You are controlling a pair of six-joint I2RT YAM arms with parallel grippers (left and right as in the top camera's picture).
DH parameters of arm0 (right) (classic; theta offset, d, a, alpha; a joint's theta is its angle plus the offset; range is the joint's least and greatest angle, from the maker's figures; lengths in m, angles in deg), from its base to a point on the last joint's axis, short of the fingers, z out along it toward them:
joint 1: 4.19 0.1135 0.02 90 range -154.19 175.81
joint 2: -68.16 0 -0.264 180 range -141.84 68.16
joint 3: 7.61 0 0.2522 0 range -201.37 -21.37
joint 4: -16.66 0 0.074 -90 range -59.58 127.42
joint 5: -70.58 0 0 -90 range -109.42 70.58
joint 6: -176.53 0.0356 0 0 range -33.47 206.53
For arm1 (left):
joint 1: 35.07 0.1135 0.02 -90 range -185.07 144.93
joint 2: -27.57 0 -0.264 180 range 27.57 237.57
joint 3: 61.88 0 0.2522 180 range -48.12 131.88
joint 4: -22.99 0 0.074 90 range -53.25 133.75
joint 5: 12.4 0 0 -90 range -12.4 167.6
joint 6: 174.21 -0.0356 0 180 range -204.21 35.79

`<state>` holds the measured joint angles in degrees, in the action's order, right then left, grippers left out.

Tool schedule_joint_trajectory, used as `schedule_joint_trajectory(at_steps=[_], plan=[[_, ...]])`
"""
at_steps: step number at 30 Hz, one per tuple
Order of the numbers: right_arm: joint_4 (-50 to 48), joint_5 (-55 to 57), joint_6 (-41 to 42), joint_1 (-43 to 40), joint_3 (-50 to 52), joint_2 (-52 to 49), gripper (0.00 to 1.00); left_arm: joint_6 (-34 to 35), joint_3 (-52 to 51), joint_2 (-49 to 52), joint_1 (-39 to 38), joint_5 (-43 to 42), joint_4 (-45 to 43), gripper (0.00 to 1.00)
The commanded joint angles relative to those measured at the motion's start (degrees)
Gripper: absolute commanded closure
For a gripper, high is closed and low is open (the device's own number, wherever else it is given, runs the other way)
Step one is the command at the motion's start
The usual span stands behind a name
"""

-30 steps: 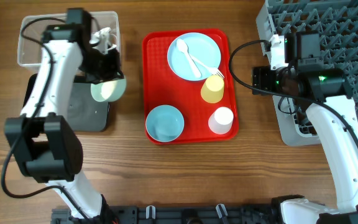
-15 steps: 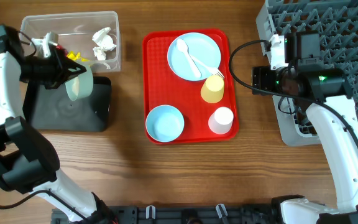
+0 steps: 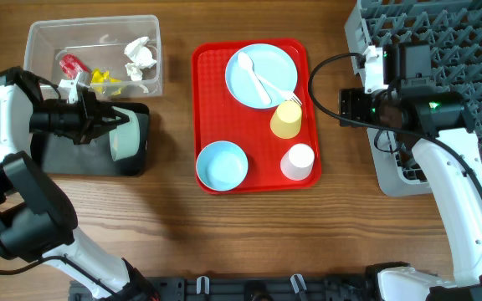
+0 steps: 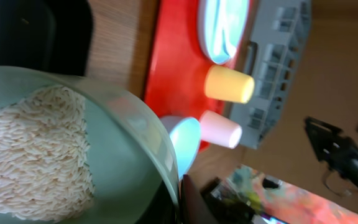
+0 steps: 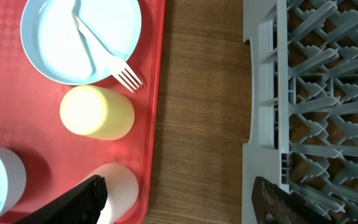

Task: Sort waste into correct bins and load items into the dishwasher rack
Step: 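Tilt the green bowl with the left gripper to pour rice onto the black tray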

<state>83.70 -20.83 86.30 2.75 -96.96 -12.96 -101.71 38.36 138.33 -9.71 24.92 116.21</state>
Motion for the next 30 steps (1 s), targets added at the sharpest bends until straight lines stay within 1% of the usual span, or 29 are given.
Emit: schedule_joint_trajectory(at_steps=[1,3,7,10,17,25,30], plan=[[-0.09,-0.09,0.59,-0.22,-0.79,-0.07,0.22,-9.01,-0.33,-1.14,2.38,-8.33,3.69,0.96],[-0.11,-0.09,0.59,-0.22,-0.79,-0.07,0.23,-10.62,-0.33,-1.14,4.04,-10.36,5.22,0.96],[-0.26,-0.09,0.59,-0.22,-0.79,-0.07,0.23,-10.75,-0.33,-0.76,7.82,-10.56,4.81,0.96],[-1.22,-0.11,0.61,-0.22,-0.79,-0.07,0.22,-12.63,-0.33,0.17,9.6,-13.25,3.8,0.96],[-1.62,-0.09,0.61,-0.22,-0.79,-0.11,0.22,-15.37,-0.35,4.07,9.81,-18.27,3.65,0.96],[-1.64,-0.07,0.35,-0.22,-0.79,-0.22,0.22,-15.26,-0.35,6.08,9.81,-22.75,4.17,0.96],[-1.62,-0.09,0.35,-0.22,-0.79,-1.46,0.22,-15.06,-0.33,6.25,9.81,-25.07,6.97,0.96]])
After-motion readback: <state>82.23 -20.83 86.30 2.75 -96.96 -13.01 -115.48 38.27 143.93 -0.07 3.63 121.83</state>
